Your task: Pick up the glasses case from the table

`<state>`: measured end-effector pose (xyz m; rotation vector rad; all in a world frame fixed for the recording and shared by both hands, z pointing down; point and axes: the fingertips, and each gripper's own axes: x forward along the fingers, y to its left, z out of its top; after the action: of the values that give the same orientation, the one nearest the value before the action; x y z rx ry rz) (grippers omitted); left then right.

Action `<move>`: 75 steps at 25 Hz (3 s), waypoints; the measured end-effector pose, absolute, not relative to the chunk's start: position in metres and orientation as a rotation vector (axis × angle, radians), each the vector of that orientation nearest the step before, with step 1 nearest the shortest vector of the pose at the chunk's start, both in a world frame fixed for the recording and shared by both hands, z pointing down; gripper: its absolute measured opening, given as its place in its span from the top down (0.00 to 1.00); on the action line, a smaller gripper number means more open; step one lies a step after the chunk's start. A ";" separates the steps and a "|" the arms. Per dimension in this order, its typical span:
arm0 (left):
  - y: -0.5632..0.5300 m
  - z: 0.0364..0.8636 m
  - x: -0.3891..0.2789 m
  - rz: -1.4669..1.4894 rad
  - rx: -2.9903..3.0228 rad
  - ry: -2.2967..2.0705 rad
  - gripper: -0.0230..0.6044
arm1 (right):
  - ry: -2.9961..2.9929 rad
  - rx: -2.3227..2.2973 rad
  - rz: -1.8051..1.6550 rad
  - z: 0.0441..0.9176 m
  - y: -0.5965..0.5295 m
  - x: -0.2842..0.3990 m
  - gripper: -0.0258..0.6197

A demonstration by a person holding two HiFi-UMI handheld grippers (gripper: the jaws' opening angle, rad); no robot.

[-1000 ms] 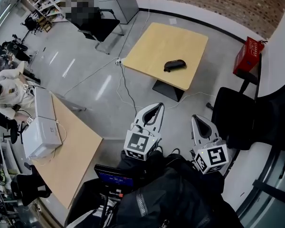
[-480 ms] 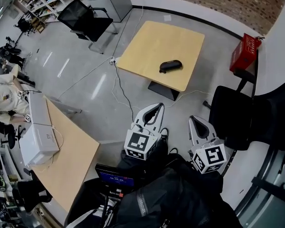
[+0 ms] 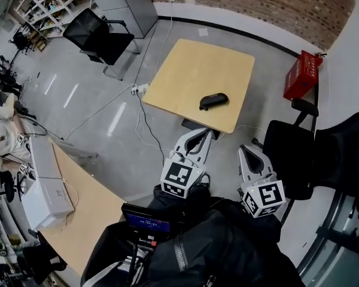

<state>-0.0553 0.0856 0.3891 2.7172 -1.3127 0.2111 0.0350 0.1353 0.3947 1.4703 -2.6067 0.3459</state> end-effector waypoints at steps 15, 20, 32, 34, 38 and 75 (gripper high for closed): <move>0.035 0.412 -0.067 0.260 2.756 -1.156 0.96 | -2.559 1.489 0.355 0.408 0.084 0.005 0.95; 0.029 0.418 -0.072 0.261 2.748 -1.141 0.96 | -2.545 1.475 0.370 0.412 0.079 -0.004 0.95; 0.023 0.440 -0.067 0.284 2.696 -1.151 0.96 | -2.543 1.383 0.441 0.435 0.066 -0.004 0.95; 0.014 0.442 -0.071 0.293 2.680 -1.182 0.96 | -2.565 1.348 0.435 0.436 0.056 -0.008 0.95; -0.005 0.444 -0.078 0.318 2.655 -1.234 0.96 | -2.600 1.294 0.427 0.436 0.034 -0.013 0.95; -0.167 0.621 -0.025 0.916 2.458 -1.047 0.96 | -2.455 1.265 0.727 0.526 -0.125 0.121 0.95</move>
<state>-0.0250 -0.1666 0.6211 2.4580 -1.0474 0.9156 0.1214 -0.1254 0.5257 1.2647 -2.4545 0.7273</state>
